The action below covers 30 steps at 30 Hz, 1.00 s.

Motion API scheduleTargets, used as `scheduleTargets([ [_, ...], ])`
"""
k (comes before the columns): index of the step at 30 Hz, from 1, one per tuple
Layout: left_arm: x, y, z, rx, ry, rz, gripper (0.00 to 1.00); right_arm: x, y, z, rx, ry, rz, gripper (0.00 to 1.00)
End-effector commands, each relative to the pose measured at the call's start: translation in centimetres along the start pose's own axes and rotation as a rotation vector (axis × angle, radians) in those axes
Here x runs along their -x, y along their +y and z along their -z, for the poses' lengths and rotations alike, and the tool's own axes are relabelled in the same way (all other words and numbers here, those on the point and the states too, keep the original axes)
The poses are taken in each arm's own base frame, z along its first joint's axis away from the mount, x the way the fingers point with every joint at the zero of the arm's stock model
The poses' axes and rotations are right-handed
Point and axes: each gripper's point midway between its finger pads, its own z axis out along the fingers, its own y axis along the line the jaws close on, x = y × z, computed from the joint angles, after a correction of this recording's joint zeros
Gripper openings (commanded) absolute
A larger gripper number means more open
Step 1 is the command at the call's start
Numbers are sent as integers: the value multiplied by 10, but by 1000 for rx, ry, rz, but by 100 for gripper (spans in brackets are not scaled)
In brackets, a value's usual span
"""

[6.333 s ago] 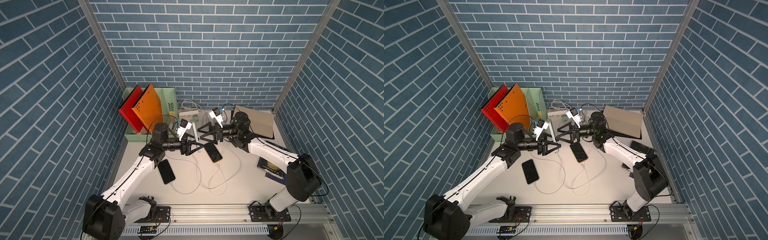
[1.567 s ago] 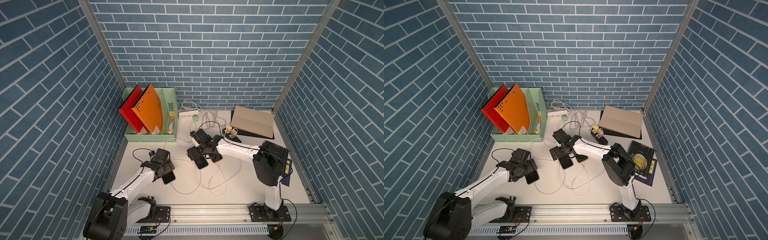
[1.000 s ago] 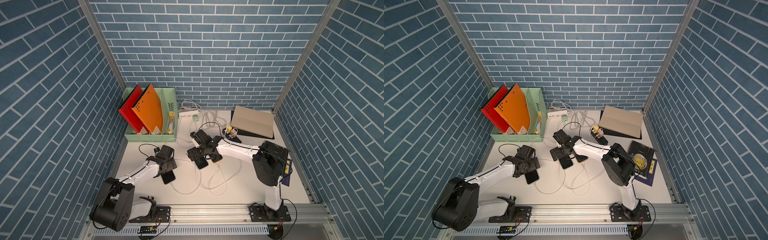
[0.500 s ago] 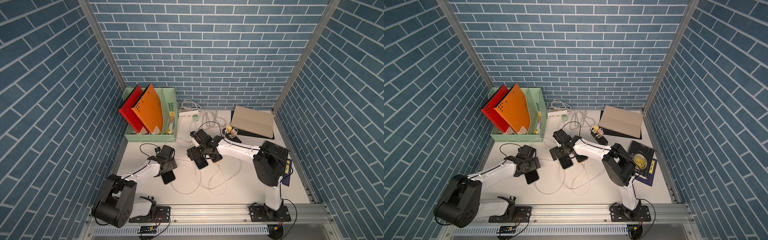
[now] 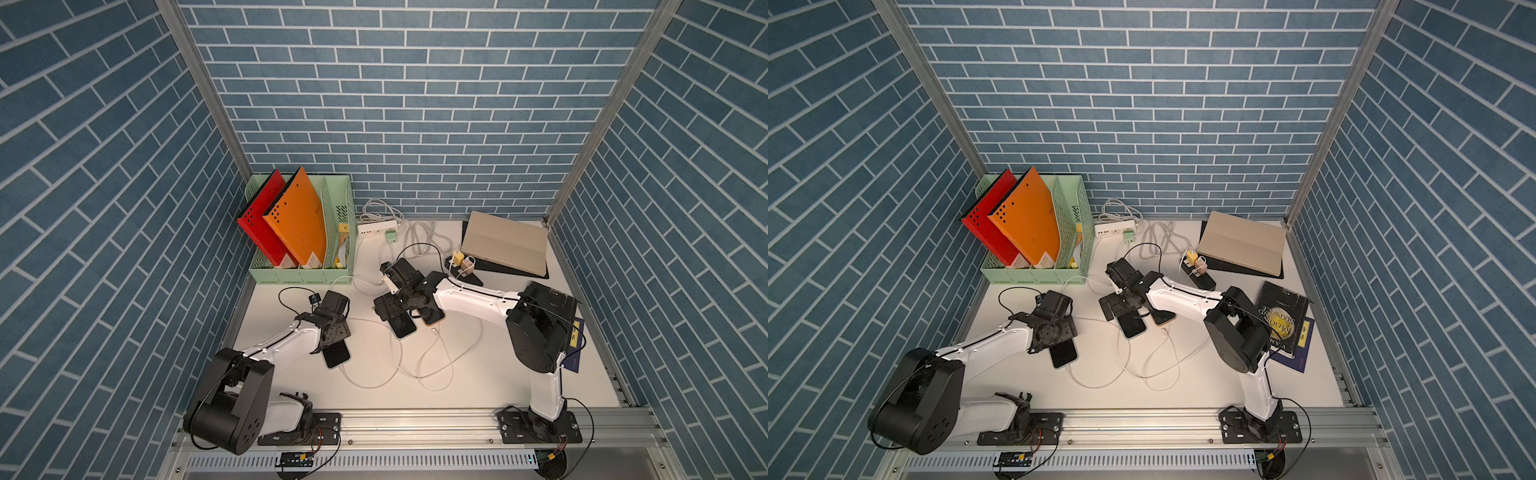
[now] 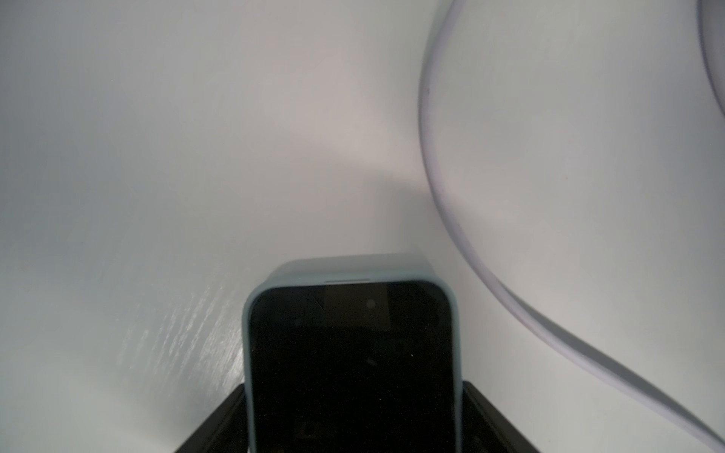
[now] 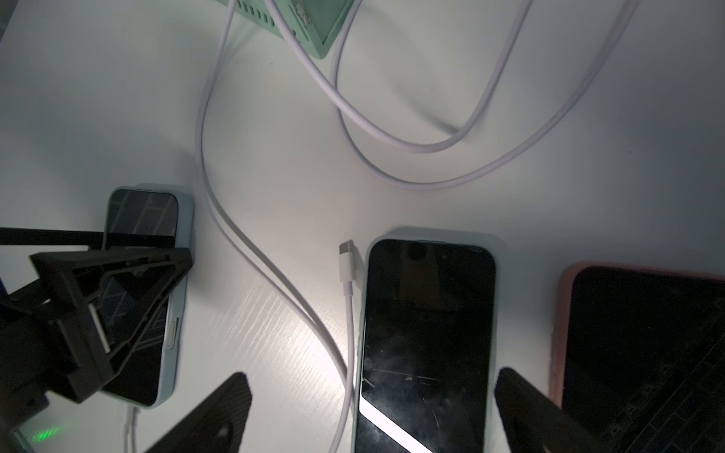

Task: Unplug the charging cable from the phone
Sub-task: Pick up the phone at the center of the board.

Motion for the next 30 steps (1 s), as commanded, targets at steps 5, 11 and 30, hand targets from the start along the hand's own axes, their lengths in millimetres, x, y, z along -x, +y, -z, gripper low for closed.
scheduleTargets([
  [5, -1, 5, 10, 20, 10, -2, 28, 15, 8, 21, 12, -64, 30, 99],
  [11, 33, -5, 45, -33, -104, 32, 11, 24, 8, 33, 28, -115, 38, 100],
  [30, 121, -46, 130, -244, -418, 56, 0, 23, 64, 81, 438, -350, 281, 100],
])
